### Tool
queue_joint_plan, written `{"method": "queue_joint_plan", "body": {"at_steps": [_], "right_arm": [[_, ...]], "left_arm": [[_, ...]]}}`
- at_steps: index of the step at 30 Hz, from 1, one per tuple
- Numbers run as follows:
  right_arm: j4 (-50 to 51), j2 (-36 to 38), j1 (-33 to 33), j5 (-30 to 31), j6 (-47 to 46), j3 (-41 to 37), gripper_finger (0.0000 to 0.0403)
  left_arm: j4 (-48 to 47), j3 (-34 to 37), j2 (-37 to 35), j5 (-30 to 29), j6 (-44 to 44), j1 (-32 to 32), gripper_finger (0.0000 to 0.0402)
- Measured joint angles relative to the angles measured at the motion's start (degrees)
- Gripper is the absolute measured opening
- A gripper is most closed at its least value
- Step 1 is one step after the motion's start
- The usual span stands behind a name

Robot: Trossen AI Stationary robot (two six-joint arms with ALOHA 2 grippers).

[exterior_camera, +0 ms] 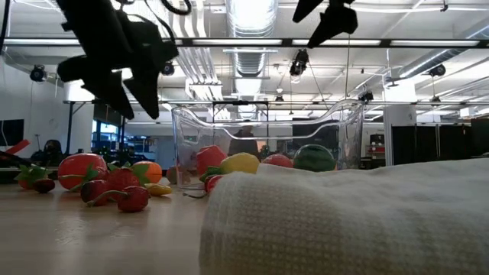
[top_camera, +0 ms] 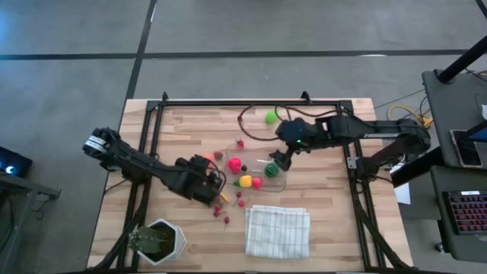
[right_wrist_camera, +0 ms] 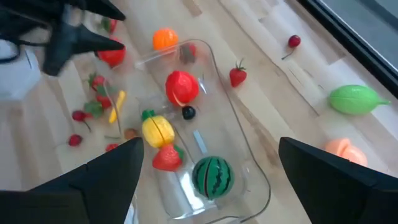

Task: Pick and placing Produce into tupperware
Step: Put the red cherry into the transparent bin

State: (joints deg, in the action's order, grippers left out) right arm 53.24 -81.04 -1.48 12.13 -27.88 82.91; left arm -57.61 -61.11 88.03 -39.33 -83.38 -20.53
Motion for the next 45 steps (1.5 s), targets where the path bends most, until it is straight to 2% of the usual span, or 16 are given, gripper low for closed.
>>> {"method": "queue_joint_plan", "body": {"at_steps": [3,6,10,16,21,29,34,45], "right_arm": [[0.11,1.2,0.01,0.17,-1.79,0.0,0.0365],[0.12,1.88,0.0,0.41,-1.94,-0.02,0.0365],[0.17,2.21,0.0,1.48,-2.12,-0.02,0.0365],[0.61,2.21,0.0,1.48,-2.12,-0.04,0.0365],[1.2,2.21,0.0,1.48,-1.97,-0.07,0.0365],[9.06,1.25,0.0,1.48,-1.6,-0.11,0.0365],[14.0,0.14,-0.11,1.47,0.91,-0.51,0.0365],[14.05,0.06,-0.13,0.23,0.92,-3.69,0.0365]], "left_arm": [[2.85,1.0,-0.04,-0.07,2.2,2.74,0.0242],[10.51,2.79,-0.04,0.3,8.88,5.3,0.0242],[23.15,4.53,0.2,6.12,19.64,8.33,0.0242],[34.78,4.95,-0.14,9.91,25.46,9.28,0.0242],[33.88,2.99,-2.34,15.04,29.23,8.22,0.0242],[33.18,2.65,-2.69,29.82,36.83,1.81,0.0242],[33.15,2.65,-1.9,30.5,41.25,-2.63,0.0242],[33.3,0.88,-1.81,30.31,34.16,-4.17,0.0242]]}}
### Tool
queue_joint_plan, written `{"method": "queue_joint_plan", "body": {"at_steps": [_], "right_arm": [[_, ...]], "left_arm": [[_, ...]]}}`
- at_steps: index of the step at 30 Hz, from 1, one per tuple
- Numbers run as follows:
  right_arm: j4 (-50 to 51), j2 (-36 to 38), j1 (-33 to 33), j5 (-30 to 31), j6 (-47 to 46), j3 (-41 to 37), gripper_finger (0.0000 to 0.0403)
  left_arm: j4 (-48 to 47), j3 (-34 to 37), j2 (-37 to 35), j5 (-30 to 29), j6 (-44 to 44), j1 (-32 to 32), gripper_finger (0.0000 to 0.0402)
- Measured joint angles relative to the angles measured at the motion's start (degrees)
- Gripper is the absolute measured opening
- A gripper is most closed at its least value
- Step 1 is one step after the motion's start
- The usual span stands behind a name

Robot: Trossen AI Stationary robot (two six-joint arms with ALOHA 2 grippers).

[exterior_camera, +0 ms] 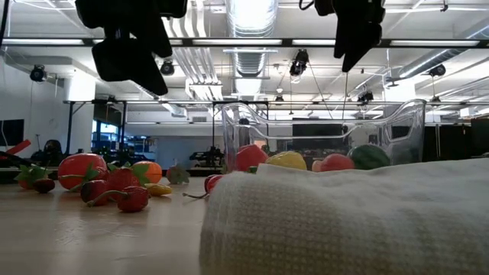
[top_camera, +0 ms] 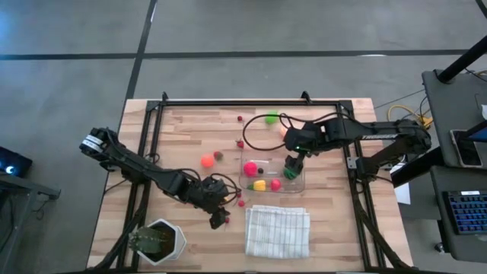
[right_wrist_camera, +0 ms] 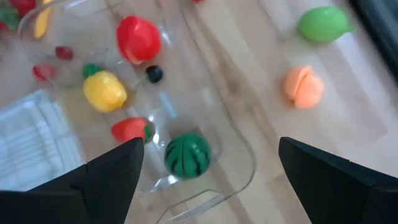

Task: Pick and placing Produce into tupperware
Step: Put the red cherry into the transparent bin

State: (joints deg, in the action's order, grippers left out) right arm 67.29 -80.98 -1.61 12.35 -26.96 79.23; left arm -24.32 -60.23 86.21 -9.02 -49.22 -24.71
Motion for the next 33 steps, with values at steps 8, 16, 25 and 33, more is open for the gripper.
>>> {"method": "queue_joint_plan", "body": {"at_steps": [8,16,25,33], "right_arm": [[0.04,0.27,-1.81,-3.99,-0.02,-2.36,0.0365],[0.04,1.93,-2.56,-3.91,-2.93,-5.35,0.0365],[-0.13,4.01,-2.51,-3.27,-4.19,-6.95,0.0365],[-0.11,5.43,-2.51,-3.27,-6.93,-9.83,0.0365]], "left_arm": [[0.37,-0.08,0.0,0.03,0.29,-0.6,0.0242],[0.34,0.76,0.0,0.45,10.45,-2.88,0.0242],[4.47,1.79,4.28,5.54,14.92,-3.52,0.0242],[7.26,-0.26,10.63,5.52,20.01,-3.61,0.0242]]}}
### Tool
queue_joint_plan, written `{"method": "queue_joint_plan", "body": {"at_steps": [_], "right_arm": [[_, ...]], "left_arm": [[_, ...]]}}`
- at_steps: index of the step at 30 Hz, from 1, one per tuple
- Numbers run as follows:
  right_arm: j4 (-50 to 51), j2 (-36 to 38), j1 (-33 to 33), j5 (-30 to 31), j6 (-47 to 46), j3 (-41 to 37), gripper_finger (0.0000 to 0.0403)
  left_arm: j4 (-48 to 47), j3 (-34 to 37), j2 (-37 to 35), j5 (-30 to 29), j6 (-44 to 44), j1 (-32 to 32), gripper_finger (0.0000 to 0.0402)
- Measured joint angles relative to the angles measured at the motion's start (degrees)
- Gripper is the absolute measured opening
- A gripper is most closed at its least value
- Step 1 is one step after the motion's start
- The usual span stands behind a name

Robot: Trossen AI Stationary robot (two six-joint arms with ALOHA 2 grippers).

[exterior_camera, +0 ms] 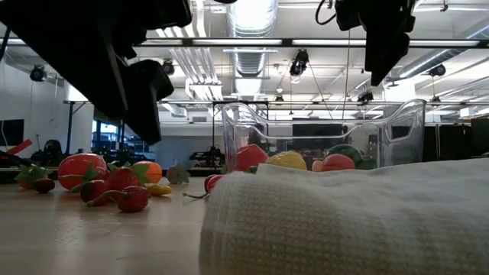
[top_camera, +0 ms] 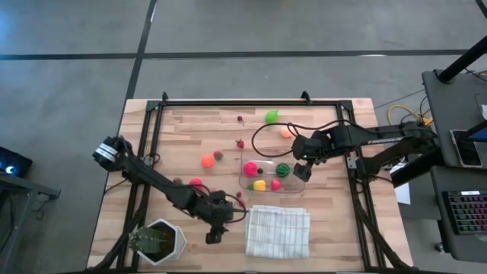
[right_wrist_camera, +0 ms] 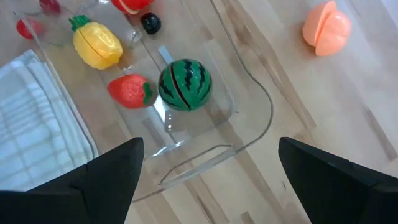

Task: Pick and placing Produce into tupperware
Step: Put the red cherry into the transparent bin

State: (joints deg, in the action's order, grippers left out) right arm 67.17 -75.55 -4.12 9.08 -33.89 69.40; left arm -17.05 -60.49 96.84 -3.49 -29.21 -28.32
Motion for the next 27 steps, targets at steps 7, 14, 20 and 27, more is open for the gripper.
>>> {"method": "queue_joint_plan", "body": {"at_steps": [7,14,20,27], "right_arm": [[-0.19,0.77,0.0,0.0,-0.76,-1.84,0.0365],[-0.22,1.26,0.0,-0.02,-2.28,-3.98,0.0365],[-0.23,1.29,0.0,-0.04,-2.56,-5.06,0.0365],[-0.31,1.29,0.0,-0.06,-2.58,-5.64,0.0365]], "left_arm": [[-0.07,0.2,2.32,-2.26,1.42,-0.02,0.0242],[-0.29,0.2,5.06,-2.98,1.24,-0.04,0.0242],[-0.89,0.17,5.07,-5.79,1.2,-0.07,0.0242],[-1.32,0.17,6.44,-5.81,1.2,-0.13,0.0242]]}}
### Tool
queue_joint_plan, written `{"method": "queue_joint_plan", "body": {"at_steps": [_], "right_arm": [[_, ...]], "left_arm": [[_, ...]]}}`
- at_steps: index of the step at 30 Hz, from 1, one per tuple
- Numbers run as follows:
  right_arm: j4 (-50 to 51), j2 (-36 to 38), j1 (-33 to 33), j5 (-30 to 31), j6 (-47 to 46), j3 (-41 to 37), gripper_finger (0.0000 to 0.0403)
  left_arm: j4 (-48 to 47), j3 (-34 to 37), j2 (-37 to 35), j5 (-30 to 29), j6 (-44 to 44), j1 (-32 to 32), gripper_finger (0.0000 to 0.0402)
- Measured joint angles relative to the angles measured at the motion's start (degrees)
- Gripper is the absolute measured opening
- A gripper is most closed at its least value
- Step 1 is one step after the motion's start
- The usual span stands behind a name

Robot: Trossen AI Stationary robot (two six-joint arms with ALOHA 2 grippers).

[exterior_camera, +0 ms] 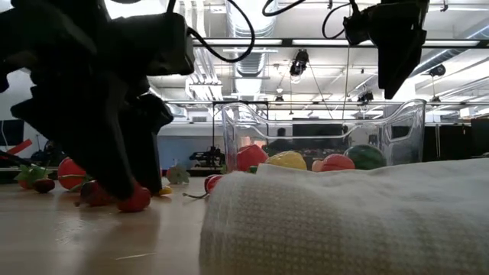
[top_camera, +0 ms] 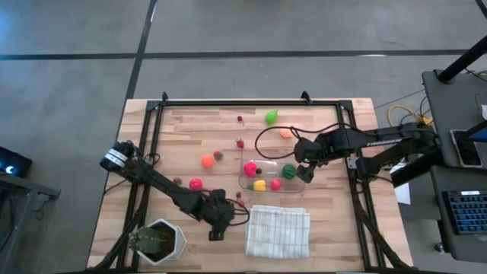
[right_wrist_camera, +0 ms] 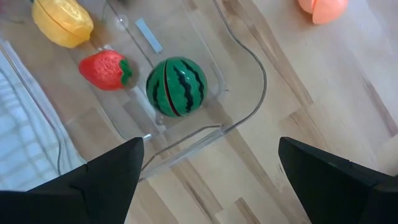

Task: Pick and placing Produce into tupperware
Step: Put the red cherry into the transparent bin

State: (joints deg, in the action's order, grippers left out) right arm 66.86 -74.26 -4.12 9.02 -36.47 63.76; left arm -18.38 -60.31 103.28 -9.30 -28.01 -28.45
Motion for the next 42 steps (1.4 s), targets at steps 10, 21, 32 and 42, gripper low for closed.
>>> {"method": "queue_joint_plan", "body": {"at_steps": [10,21,32,42], "right_arm": [[-0.03,0.0,0.0,0.0,0.0,0.45,0.0365],[-0.03,0.0,0.0,0.0,0.0,0.34,0.0365],[-0.12,0.0,0.0,-0.02,-0.63,0.41,0.0365],[-3.11,1.02,0.02,0.04,-0.31,1.67,0.0365]], "left_arm": [[-0.15,-0.11,1.03,0.09,0.15,0.0,0.0193],[-0.1,-0.13,0.96,0.79,0.16,0.0,0.0061],[-0.38,-0.15,-2.11,0.12,-0.05,0.26,0.0042],[-4.82,-4.04,-15.57,-12.38,10.09,4.29,0.0041]]}}
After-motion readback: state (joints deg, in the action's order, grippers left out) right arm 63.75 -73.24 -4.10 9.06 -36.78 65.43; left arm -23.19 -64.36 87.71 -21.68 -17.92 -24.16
